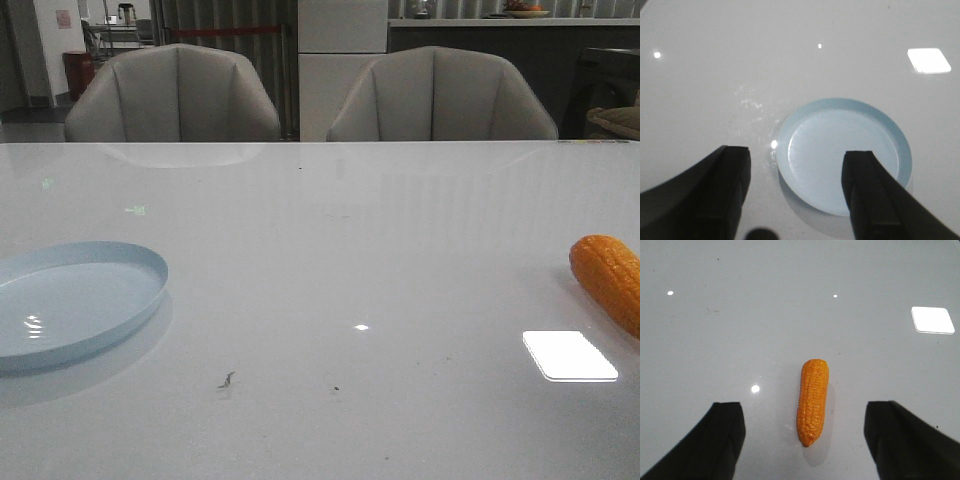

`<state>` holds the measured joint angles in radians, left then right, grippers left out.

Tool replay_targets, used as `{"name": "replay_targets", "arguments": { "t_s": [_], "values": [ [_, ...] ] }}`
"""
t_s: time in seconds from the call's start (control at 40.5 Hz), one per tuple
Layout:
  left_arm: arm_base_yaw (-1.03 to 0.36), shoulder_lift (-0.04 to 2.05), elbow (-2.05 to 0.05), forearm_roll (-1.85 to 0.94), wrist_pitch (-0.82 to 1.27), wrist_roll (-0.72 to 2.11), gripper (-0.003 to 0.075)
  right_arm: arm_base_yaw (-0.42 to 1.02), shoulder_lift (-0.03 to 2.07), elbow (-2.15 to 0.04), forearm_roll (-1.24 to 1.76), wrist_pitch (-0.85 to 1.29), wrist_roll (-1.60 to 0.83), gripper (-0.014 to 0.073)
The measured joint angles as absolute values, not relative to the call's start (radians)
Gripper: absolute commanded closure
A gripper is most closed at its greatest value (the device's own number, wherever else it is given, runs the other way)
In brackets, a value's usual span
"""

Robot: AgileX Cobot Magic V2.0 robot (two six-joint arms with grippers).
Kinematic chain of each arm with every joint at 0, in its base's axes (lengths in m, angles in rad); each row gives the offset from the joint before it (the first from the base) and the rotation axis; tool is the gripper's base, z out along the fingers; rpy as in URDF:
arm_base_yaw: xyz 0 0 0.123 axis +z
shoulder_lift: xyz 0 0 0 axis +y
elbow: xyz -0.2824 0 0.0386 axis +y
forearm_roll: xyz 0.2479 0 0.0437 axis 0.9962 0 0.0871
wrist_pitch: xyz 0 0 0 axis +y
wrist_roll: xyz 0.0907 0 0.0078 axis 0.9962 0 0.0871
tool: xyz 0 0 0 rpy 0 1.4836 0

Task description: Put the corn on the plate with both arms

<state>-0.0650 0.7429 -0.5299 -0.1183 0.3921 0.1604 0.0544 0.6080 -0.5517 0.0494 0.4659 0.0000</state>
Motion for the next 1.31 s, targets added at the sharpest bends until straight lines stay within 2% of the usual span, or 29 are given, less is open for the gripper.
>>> {"name": "replay_targets", "arguments": {
  "t_s": [0.247, 0.592, 0.716, 0.938, 1.086, 1.209, 1.308],
  "values": [
    [-0.037, 1.027, -0.768, -0.114, 0.547, 0.053, 0.025, 0.054, 0.608, -0.552, 0.052, 0.489, 0.0, -0.0009],
    [0.013, 1.586, -1.098, -0.099, 0.749, -0.012, 0.0252, 0.054, 0.608, -0.552, 0.052, 0.517, 0.0, -0.0009],
    [0.013, 1.768, -1.205, -0.099, 0.856, -0.012, 0.0279, 0.054, 0.608, -0.552, 0.052, 0.517, 0.0, -0.0009],
    [0.013, 1.987, -1.339, -0.096, 0.989, -0.012, 0.0349, 0.054, 0.608, -0.552, 0.053, 0.517, 0.0, -0.0009],
    [0.013, 2.003, -1.361, -0.091, 0.976, -0.012, 0.0396, 0.054, 0.608, -0.552, 0.053, 0.521, 0.0, -0.0009],
    [0.013, 2.003, -1.361, -0.091, 0.962, -0.012, 0.05, 0.054, 0.608, -0.552, 0.053, 0.522, 0.0, -0.0009],
    [0.013, 2.003, -1.361, -0.091, 0.953, -0.012, 0.0638, 0.054, 0.608, -0.552, 0.053, 0.522, 0.0, -0.0009]
  ]
}}
